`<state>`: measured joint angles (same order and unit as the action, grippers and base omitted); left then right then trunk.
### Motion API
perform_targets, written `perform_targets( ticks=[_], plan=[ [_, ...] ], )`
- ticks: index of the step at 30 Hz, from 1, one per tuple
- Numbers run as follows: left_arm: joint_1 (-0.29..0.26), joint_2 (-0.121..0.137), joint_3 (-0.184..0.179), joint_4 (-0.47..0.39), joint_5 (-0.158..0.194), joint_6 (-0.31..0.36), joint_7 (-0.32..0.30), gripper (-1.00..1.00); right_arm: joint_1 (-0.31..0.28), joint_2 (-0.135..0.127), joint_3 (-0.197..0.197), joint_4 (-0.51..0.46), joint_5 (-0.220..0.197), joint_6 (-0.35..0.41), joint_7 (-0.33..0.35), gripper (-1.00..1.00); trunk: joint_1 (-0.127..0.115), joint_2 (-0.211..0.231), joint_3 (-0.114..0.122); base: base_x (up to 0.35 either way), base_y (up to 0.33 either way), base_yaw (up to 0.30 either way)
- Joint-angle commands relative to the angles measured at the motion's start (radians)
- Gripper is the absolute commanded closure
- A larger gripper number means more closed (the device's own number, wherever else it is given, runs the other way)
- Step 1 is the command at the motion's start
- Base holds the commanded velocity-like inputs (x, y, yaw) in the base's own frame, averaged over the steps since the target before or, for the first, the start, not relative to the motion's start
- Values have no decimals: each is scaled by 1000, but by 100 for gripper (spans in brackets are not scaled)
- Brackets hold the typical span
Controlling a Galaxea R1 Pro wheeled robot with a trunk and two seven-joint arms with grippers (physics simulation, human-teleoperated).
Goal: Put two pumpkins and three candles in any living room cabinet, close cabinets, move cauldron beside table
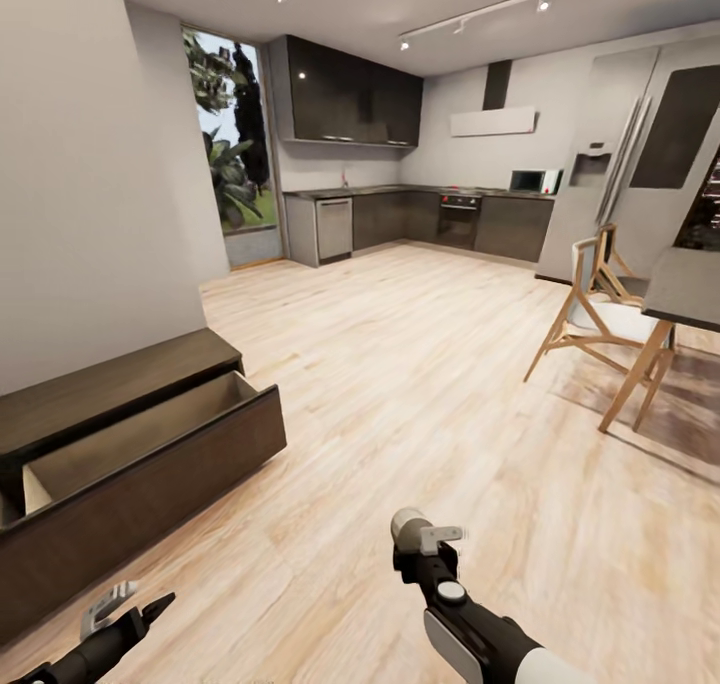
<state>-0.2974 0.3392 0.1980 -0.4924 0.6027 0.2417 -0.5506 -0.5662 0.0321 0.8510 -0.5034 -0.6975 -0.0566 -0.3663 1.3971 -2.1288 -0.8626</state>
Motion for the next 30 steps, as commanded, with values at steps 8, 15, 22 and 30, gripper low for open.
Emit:
perform_targets(
  ticks=[8, 15, 22, 30],
  plan=[
    [0, 0, 3, 0, 5, 10, -3, -100, -1, 10, 37, 1, -11, -6, -14, 100, -31, 56, 13, 0, 0, 167],
    [0, 1, 7, 0, 9, 8, -14, -100, -1, 10, 37, 0, -10, -6, -15, 100, -42, 77, 14, 0, 0, 195],
    [0, 1, 6, 4, 2, 3, -13, -100, -1, 7, 36, -1, -8, -7, -14, 100, -42, 77, 12, 16, 0, 77],
    [0, 1, 4, 5, -4, 1, -4, -100, -1, 7, 36, -1, -7, -8, -15, 100, -42, 77, 12, 239, -51, 149]
  ],
)
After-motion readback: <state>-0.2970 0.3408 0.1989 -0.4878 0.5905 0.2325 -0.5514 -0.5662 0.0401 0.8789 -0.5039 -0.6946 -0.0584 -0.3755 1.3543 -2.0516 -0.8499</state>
